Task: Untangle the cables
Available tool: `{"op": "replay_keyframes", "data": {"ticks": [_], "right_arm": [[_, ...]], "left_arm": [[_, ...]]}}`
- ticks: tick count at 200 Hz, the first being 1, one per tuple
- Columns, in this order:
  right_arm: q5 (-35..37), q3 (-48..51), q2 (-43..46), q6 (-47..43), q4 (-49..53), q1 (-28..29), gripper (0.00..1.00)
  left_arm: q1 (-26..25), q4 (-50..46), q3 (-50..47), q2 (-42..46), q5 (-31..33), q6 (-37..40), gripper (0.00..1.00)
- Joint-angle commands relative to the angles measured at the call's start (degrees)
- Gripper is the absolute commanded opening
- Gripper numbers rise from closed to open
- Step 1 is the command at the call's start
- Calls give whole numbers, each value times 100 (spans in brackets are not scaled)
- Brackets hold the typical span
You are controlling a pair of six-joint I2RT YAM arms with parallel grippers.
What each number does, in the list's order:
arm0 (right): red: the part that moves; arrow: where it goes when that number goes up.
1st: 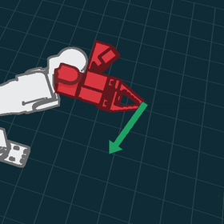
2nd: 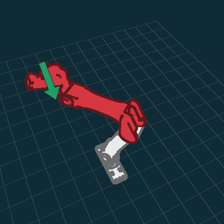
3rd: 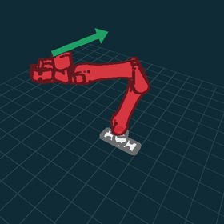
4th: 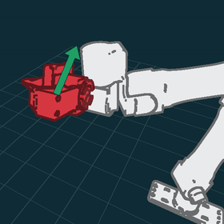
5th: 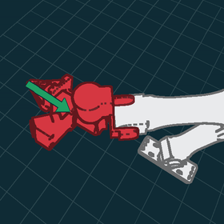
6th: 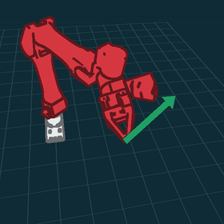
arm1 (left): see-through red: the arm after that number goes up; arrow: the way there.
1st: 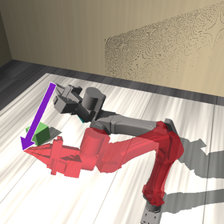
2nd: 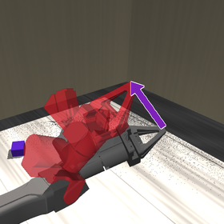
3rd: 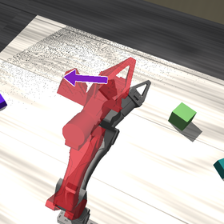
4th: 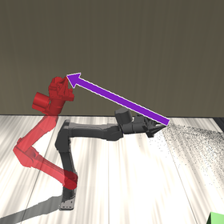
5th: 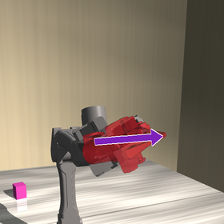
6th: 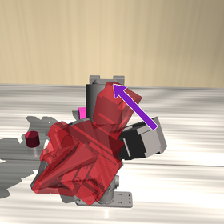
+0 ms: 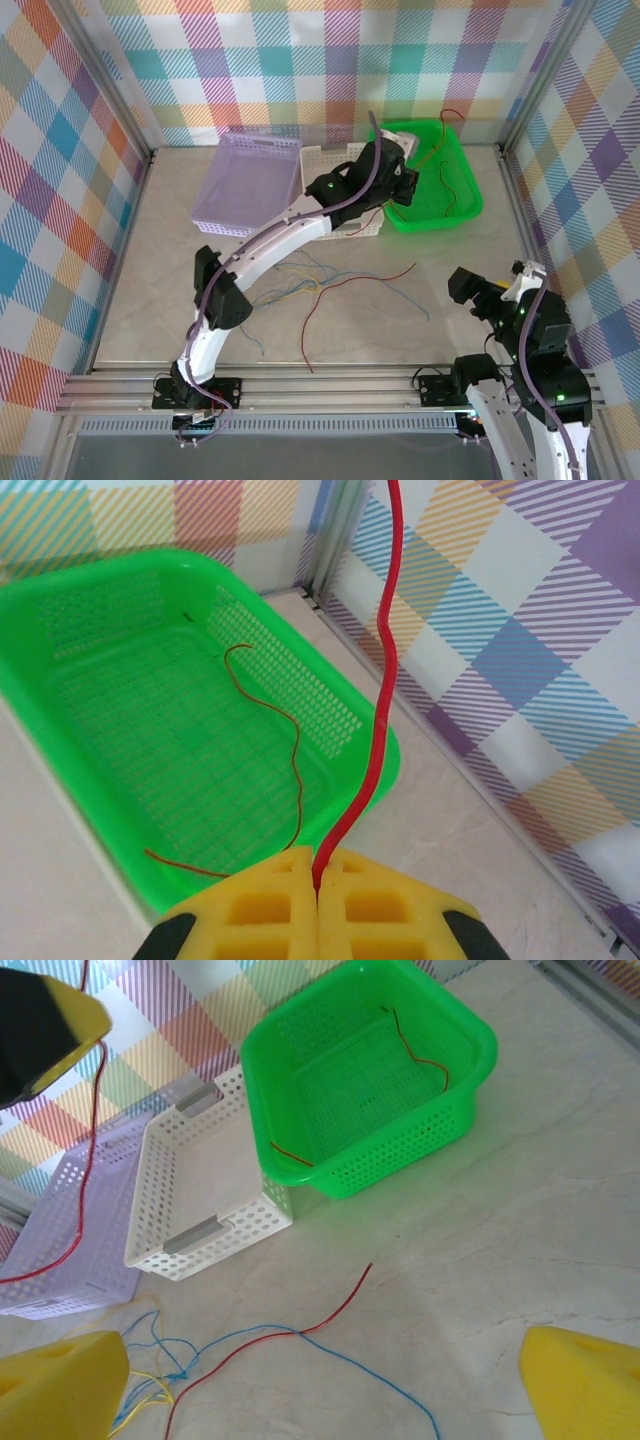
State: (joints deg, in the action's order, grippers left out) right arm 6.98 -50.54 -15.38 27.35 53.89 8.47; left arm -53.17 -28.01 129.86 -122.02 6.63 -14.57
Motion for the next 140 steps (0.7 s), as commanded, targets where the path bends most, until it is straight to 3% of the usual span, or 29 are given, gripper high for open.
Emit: {"op": "replay_keyframes", "data": {"ticks": [1,51,92,140], "right_arm": [[251,133,202,-141,103,98,100],[264,243,452,-28,154,166,100],[401,267,606,-29,186,190,100],[392,264,657,-49,247,234,100]], "left_arm": [[-53,-107,637,-377,-170,-151,0],[-14,139,1715,-1362,-269,-399,0],[128,1099,1757,-1856,-510,-1118,0],[306,2305,1967,-2472,-249,-1914,0]]}}
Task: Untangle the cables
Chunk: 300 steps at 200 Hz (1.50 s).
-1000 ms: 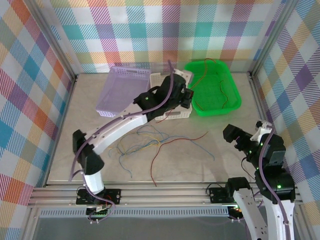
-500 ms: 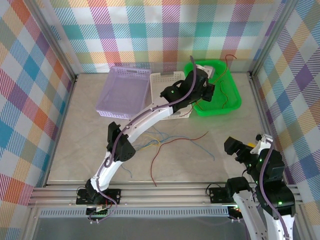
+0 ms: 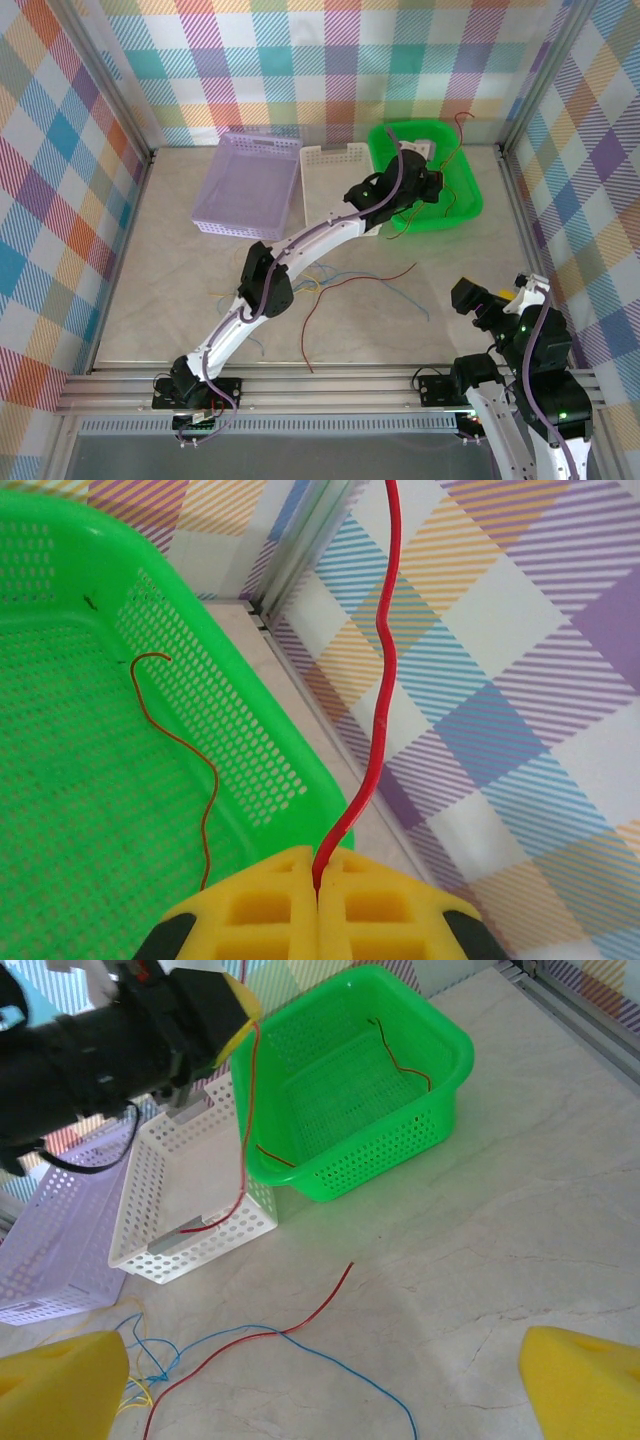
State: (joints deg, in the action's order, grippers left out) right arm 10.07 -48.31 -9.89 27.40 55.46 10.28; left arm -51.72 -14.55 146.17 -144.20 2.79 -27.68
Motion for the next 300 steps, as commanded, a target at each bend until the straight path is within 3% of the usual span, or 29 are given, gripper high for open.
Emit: {"op": "replay_keyframes", "data": {"ticks": [1,63,100,128,214,300], "right_arm": [[84,41,109,-52,93,57,100],[67,66,119,-68,72,131,100],[57,76,136,-90,70,180,100],[49,88,163,-103,43,198,100],[13,110,179,-110,5,211,100],[6,138,198,-116,-16,217,100]], "left_arm": [[162,969,344,-264,153,-618,0],[412,1851,1187,-1116,938,-1306,0],[418,2263,1233,-1457,1605,-1155,0],[454,2203,1379,-1815,1751,-1064,0],[356,1931,1379,-2397,1553,-875,0],[312,1665,1378,-2346,1235,-609,0]]}}
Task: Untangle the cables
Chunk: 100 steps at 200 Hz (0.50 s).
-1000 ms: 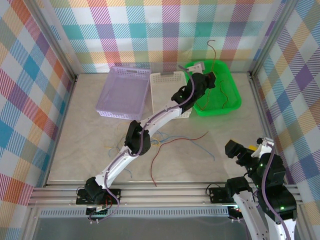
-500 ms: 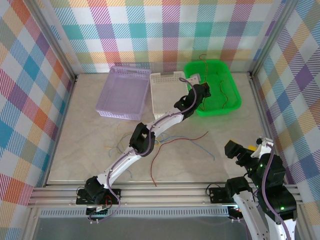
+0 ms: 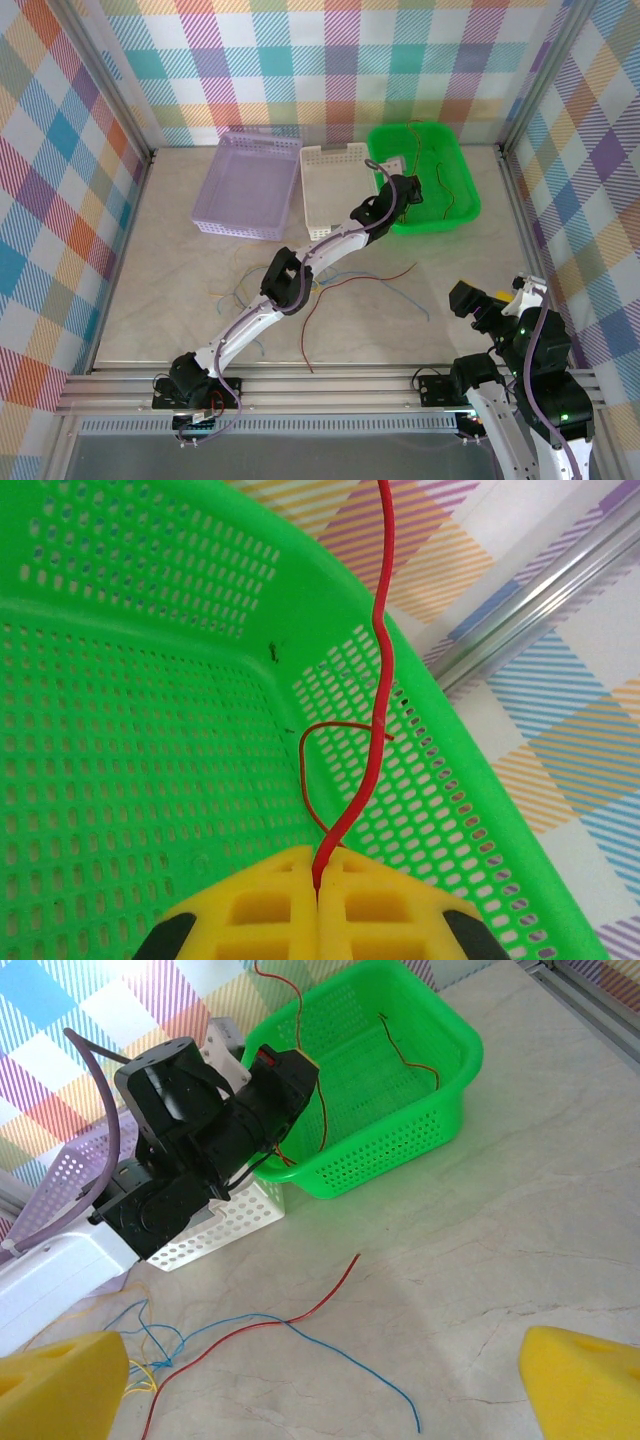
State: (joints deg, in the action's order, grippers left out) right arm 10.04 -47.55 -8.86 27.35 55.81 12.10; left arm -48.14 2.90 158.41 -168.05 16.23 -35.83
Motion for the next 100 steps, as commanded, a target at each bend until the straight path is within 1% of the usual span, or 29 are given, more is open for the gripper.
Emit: {"op": "replay_keyframes", "data": {"ticks": [1,48,82,100], "right_arm": [[7,61,95,-114,-48,37,100],[7,61,95,-117,-61,33,100],[11,59,95,-123,-45,37,100],[7,62,90,-116,-49,38,100]], "left_arm": [[-42,-84,155,41,-110,207,0],[-51,-99,150,206,-258,284,6],[-47,-101,155,307,-264,303,13],[-50,-90,156,358,-264,321,19]]}}
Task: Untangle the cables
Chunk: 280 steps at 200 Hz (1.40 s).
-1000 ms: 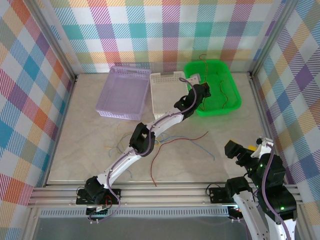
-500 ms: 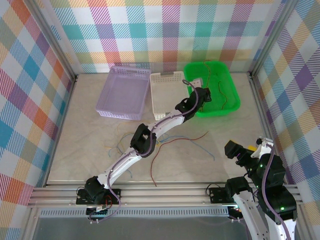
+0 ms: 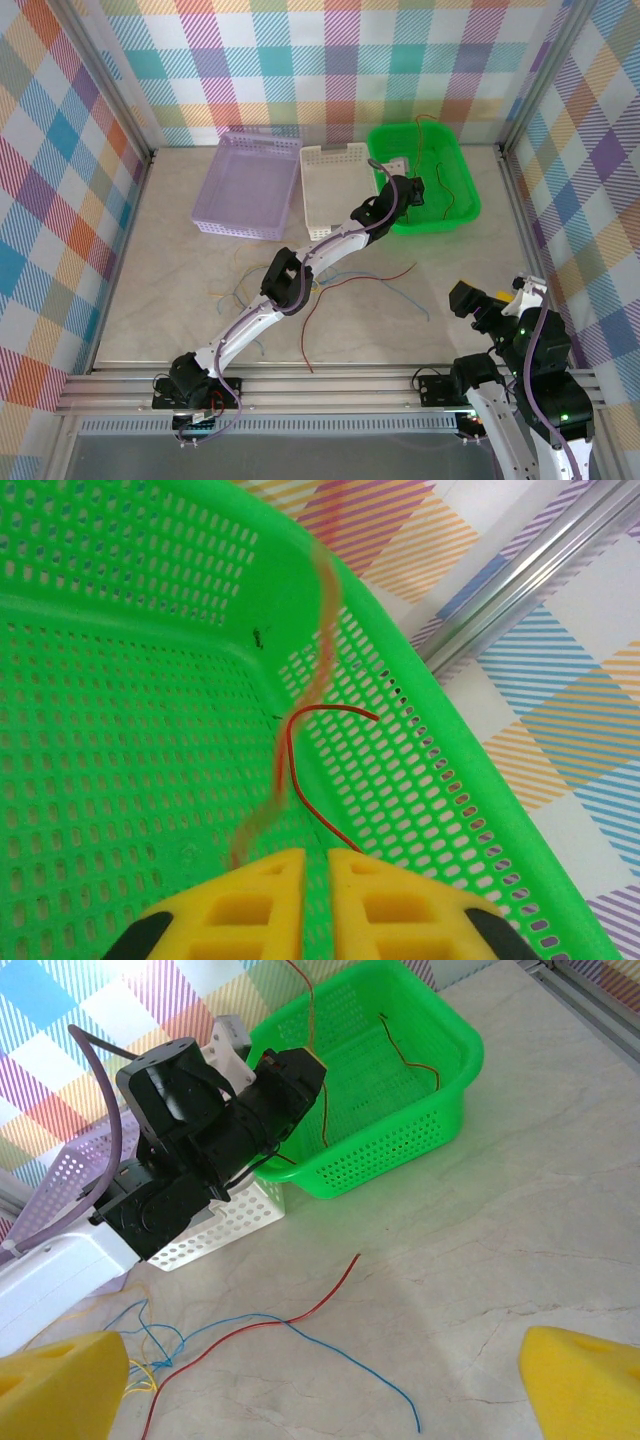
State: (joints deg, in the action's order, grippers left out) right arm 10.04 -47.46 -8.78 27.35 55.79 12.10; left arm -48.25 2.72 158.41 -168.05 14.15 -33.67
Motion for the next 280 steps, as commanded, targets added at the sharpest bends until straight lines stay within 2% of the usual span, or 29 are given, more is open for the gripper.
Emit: {"op": "replay_keyframes", "data": {"ticks": [1,42,110,128,149,193,212,228,251,280], "right_arm": [[6,53,84,-112,-44,38,100],[6,53,70,-127,-42,38,100],[23,79,9,-176,-103,38,100],[26,79,-1,-218,-102,38,100],[43,77,4,-332,-108,36,100],[-107,140,-94,-489,-241,39,100],[-184,101,-159,-550,-256,32,100],[-198,103,-185,-561,-273,33,100],[-338,122,-330,-617,-316,38,100],[-474,79,-625,-707,-373,62,100]], "left_arm": [[-42,-75,155,364,-54,110,19],[-37,-54,148,506,-53,154,30],[-11,-492,153,1568,-278,835,70],[-29,-951,155,1931,-420,1111,82],[-90,-1693,138,2346,-425,1571,89],[-313,-3551,-103,3262,146,2313,97],[-419,-3916,-799,3917,435,2543,98],[-504,-3690,-2162,4797,709,2626,99],[-528,-2860,-4461,6277,891,2618,100],[-528,-2713,-6173,7630,1227,2577,100]]}}
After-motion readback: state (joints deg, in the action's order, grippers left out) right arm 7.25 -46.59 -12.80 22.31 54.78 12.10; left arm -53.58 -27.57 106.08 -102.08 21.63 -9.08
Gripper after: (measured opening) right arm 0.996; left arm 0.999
